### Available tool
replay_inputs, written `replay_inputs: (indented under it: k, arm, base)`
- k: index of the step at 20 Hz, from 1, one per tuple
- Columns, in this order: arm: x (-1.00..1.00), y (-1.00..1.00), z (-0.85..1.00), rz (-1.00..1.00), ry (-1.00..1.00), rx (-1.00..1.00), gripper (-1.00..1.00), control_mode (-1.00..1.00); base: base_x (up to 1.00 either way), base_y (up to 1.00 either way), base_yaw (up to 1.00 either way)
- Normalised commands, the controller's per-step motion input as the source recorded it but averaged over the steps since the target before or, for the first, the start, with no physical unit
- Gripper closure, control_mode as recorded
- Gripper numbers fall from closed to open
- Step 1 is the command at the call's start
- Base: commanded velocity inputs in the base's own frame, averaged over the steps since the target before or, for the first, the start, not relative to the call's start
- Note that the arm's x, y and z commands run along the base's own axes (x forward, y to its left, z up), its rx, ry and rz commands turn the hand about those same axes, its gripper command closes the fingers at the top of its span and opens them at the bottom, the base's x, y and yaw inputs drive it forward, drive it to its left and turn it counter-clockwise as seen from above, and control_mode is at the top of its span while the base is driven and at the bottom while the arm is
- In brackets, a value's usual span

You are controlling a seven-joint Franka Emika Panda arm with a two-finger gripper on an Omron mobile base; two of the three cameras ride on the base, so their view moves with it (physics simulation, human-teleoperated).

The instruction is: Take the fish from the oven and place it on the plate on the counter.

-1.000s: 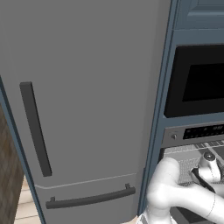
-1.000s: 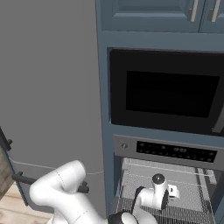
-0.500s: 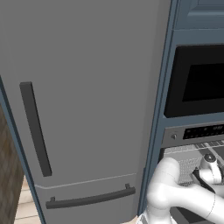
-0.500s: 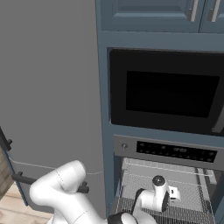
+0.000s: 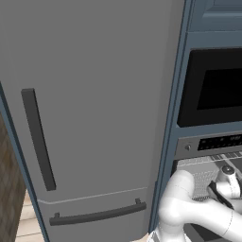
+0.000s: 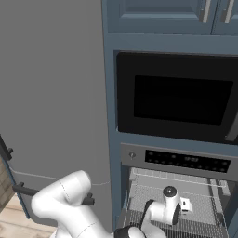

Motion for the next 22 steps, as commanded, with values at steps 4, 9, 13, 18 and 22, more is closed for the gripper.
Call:
replay_inputs:
  k: [4,9,13,18,22]
  arm:
    - [0.00,0.00,0.00,0.00,0.00,0.07,-1.00,-1.00]
    - [0.15,0.02,0.00,0.00,0.00,0.12,-1.00,-1.00]
    - [0.36,0.07,-0.02,0.00,0.00,0.08,-1.00,-1.00]
    - [0.43,0.17,-0.17,0.00,0.00,0.01,-1.00,-1.00]
    - [0.24,0.29,-0.43,-0.01,0.00,0.00,-1.00,-1.00]
  base:
    - [0.00,0.00,0.00]
    - [0.00,0.00,0.00]
    - [0.00,0.00,0.00]
    - [0.00,0.00,0.00]
    - [0.00,0.00,0.00]
